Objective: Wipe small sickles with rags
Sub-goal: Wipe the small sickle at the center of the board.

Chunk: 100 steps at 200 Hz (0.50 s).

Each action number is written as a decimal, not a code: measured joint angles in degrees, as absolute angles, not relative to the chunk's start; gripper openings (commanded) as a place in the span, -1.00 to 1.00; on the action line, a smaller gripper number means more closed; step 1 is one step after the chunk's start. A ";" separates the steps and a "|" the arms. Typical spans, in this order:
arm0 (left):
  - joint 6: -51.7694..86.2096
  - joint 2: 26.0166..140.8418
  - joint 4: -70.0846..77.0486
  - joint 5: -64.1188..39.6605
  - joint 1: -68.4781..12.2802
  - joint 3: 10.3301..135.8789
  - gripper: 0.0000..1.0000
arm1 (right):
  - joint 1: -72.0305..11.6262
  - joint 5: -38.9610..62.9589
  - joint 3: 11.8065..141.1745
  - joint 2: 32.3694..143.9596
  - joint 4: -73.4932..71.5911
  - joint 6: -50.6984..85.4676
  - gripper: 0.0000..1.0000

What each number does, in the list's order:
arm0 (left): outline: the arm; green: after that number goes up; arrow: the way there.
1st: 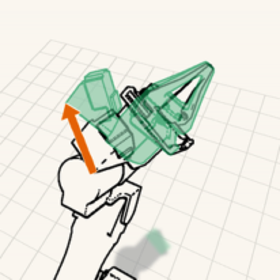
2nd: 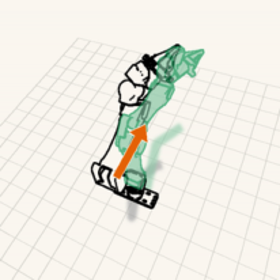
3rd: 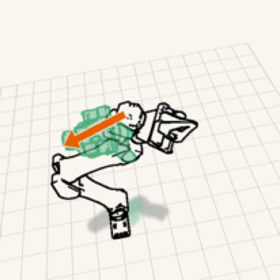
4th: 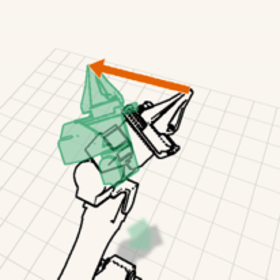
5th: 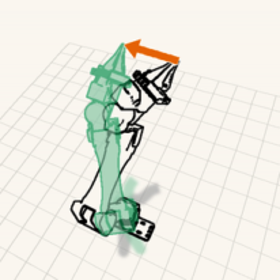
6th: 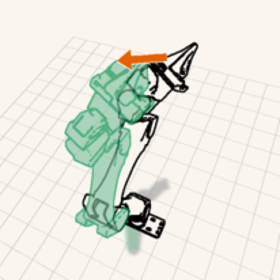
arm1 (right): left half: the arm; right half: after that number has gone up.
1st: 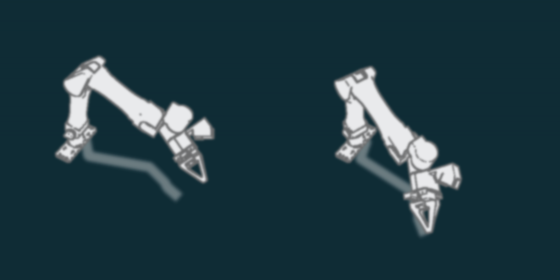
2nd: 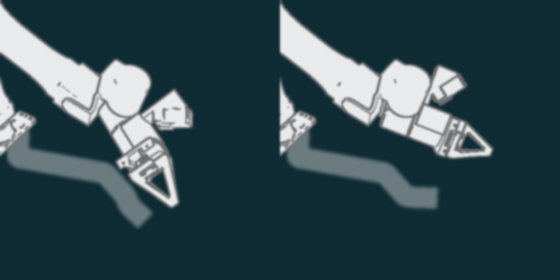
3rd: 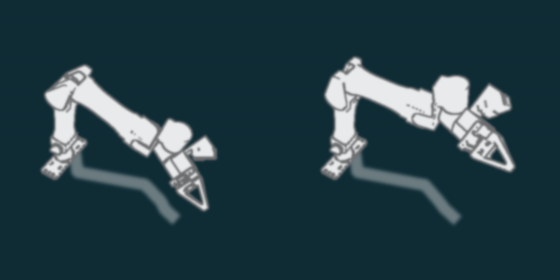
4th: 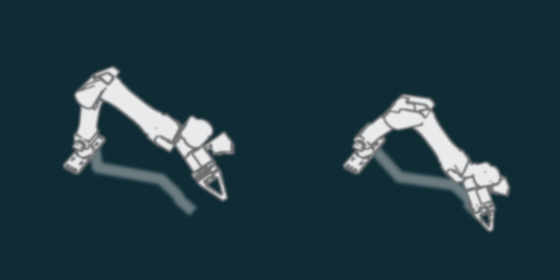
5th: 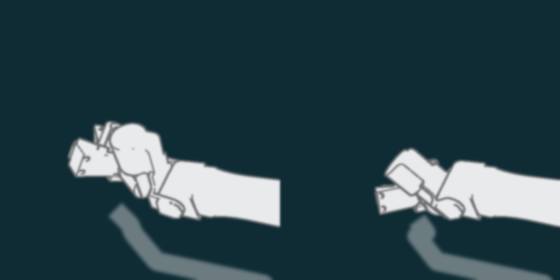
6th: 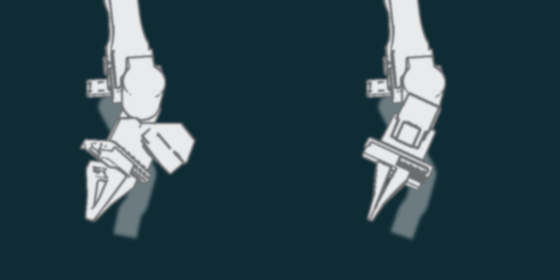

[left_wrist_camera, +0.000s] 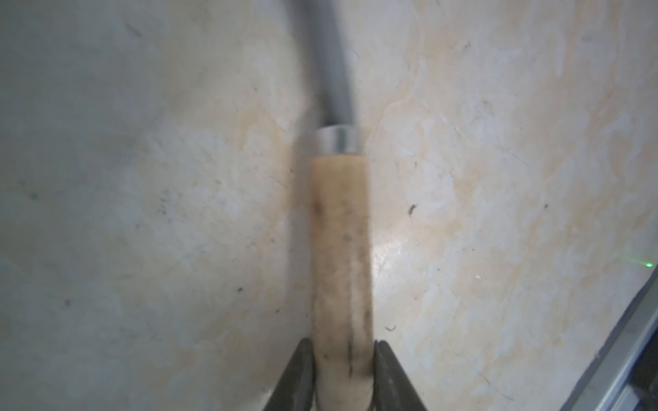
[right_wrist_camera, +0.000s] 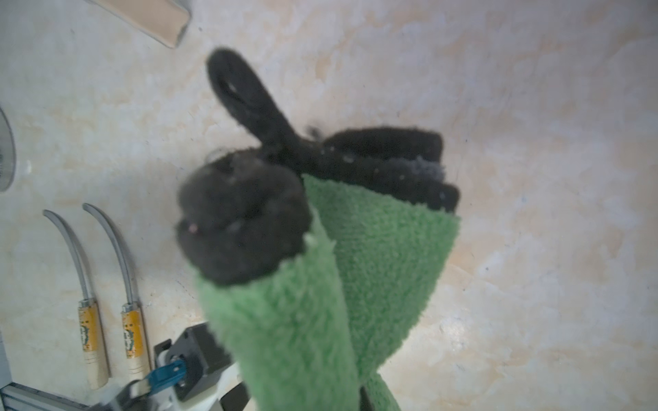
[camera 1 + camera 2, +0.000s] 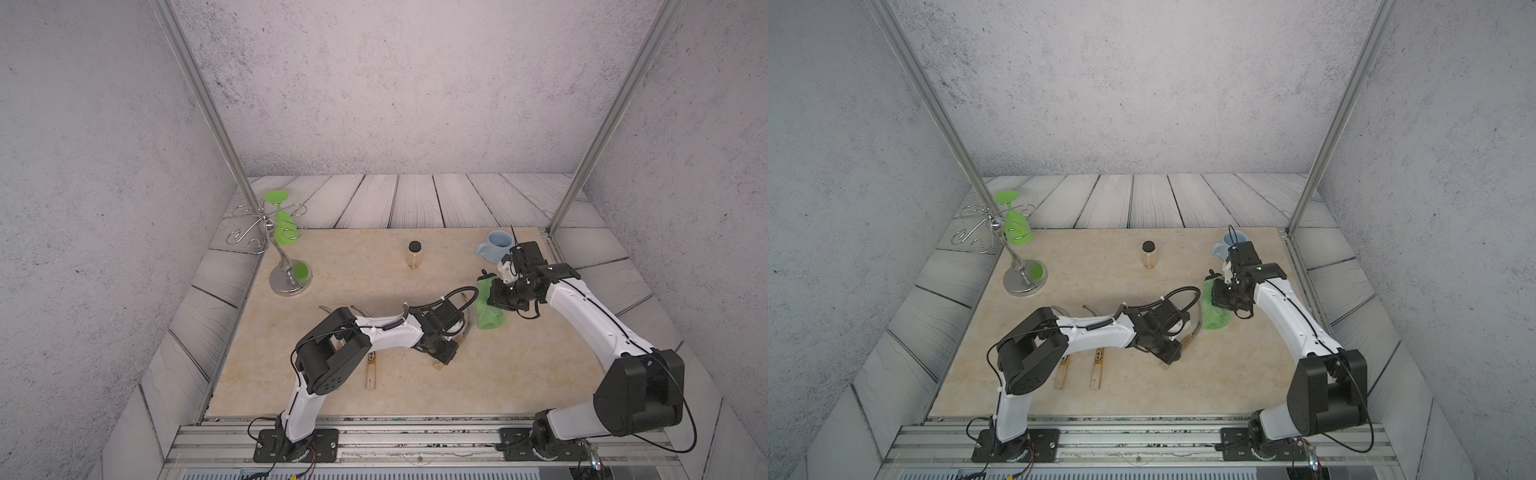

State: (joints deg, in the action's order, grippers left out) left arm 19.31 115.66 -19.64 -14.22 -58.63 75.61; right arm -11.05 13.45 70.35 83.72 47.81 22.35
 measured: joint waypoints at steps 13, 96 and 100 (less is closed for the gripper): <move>19.31 115.74 -19.51 -14.46 -58.61 75.64 -0.82 | -11.05 14.11 71.94 85.95 46.63 22.48 -0.81; 19.46 114.89 -18.83 -15.40 -58.52 74.19 -0.98 | -11.05 14.59 79.70 101.75 44.12 23.33 -0.82; 19.46 114.74 -18.81 -15.49 -58.52 73.95 -0.98 | -11.05 14.52 80.40 102.45 44.21 23.31 -0.82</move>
State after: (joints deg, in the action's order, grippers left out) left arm 19.46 114.74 -18.81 -15.49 -58.52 73.95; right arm -11.05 14.52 80.40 102.45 44.21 23.31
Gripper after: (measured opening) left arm 0.251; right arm 0.133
